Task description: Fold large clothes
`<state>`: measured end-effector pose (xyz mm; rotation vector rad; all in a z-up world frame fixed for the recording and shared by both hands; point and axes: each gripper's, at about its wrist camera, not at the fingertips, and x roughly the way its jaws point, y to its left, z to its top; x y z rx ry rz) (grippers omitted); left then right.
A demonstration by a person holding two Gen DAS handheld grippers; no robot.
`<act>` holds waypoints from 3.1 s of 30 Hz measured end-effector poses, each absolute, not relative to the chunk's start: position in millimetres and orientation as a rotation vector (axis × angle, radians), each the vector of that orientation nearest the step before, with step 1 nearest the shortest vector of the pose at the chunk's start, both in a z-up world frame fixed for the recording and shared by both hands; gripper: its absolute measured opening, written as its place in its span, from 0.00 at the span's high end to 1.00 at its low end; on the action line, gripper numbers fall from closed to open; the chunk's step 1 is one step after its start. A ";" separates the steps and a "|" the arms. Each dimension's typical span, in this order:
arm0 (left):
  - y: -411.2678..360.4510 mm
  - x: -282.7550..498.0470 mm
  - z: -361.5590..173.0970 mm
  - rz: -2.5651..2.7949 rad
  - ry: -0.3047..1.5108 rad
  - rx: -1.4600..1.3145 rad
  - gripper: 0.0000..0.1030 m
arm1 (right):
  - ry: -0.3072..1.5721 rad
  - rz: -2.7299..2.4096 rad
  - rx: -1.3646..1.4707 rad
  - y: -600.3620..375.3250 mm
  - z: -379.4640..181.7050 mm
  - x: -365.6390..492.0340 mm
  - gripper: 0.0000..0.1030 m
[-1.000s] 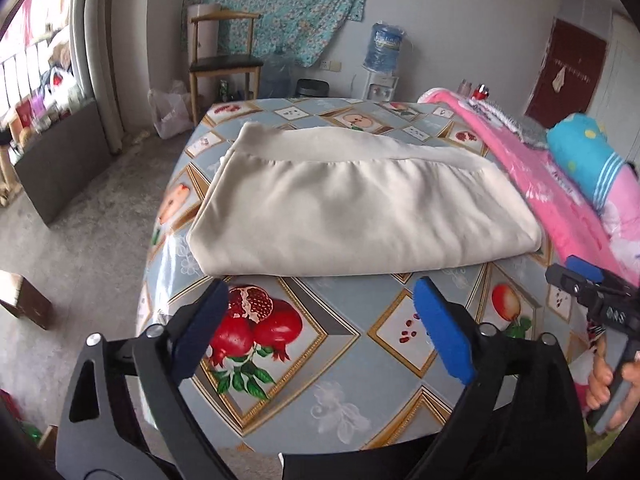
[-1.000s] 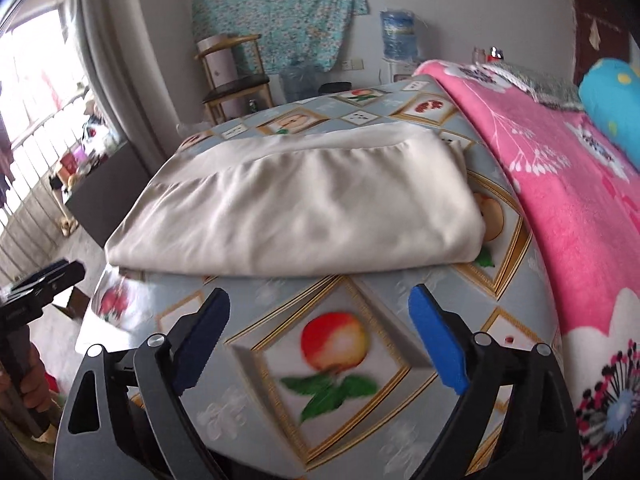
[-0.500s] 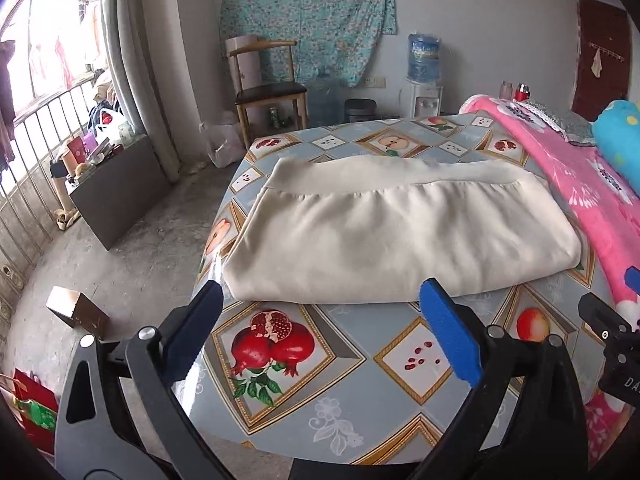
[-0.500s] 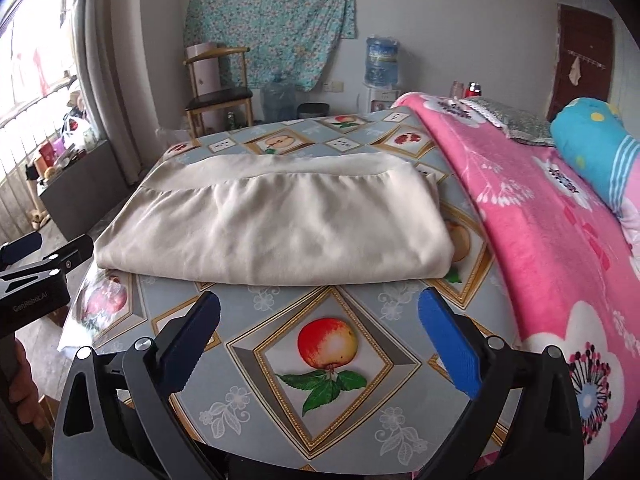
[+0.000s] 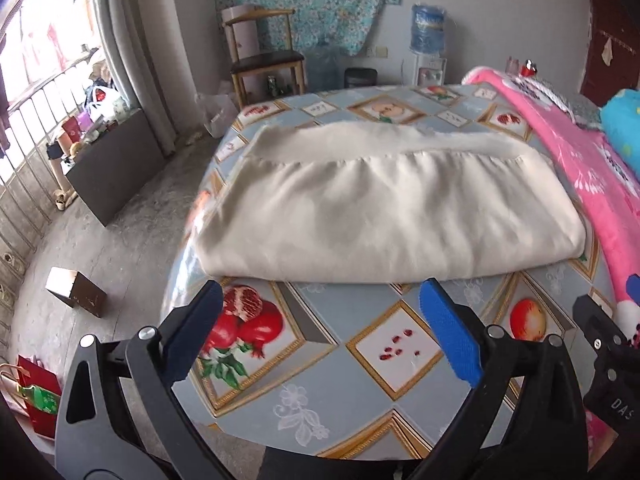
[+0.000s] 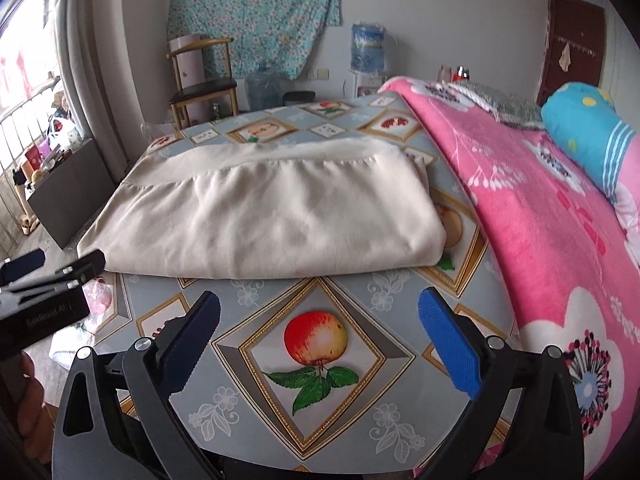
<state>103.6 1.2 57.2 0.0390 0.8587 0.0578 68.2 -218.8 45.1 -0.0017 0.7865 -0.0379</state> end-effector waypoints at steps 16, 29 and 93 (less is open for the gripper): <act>-7.6 105.3 45.8 0.017 0.912 0.028 0.08 | 0.826 -0.039 -0.036 -210.1 38.7 73.0 0.06; -6.4 102.0 49.2 0.002 0.904 0.026 0.08 | 0.829 -0.051 -0.042 -210.8 41.3 72.4 0.06; -10.2 102.0 46.7 -0.003 0.904 0.024 0.08 | 0.835 -0.075 -0.050 -216.9 42.9 72.9 0.06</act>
